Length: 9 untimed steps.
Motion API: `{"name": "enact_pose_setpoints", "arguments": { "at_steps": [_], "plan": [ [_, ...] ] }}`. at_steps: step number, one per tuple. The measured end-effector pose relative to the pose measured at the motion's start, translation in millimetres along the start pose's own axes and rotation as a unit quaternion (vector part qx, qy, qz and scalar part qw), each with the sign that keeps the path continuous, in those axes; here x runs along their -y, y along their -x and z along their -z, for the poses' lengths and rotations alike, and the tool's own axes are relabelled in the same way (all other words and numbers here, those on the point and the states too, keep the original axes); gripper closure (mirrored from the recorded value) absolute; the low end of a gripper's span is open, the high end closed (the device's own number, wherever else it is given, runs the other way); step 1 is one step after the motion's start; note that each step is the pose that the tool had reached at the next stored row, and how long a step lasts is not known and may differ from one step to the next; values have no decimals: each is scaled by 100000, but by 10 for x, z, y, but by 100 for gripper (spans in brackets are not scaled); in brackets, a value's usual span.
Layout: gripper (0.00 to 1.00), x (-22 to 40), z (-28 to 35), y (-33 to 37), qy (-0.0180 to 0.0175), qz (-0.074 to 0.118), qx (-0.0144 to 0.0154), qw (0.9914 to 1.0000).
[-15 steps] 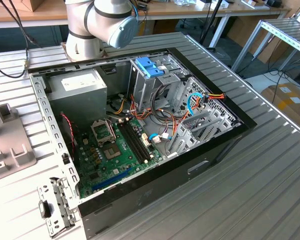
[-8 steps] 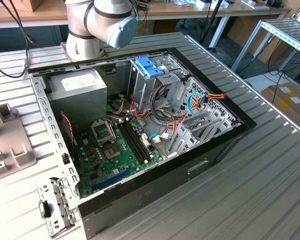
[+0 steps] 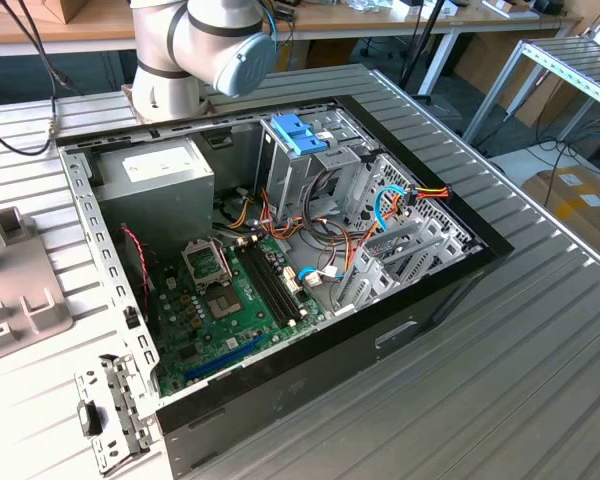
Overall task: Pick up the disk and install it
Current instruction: 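Pick up the disk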
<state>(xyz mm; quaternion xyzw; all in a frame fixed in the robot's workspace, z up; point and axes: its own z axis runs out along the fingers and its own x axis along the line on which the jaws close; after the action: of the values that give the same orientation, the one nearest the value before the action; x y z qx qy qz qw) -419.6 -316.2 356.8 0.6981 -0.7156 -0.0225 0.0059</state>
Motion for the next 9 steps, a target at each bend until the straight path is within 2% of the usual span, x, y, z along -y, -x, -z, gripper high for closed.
{"name": "enact_pose_setpoints", "arguments": {
  "at_steps": [9],
  "plan": [
    [46, -20, -5, 56, 6, -2, -2, 100000]
  ]
}}
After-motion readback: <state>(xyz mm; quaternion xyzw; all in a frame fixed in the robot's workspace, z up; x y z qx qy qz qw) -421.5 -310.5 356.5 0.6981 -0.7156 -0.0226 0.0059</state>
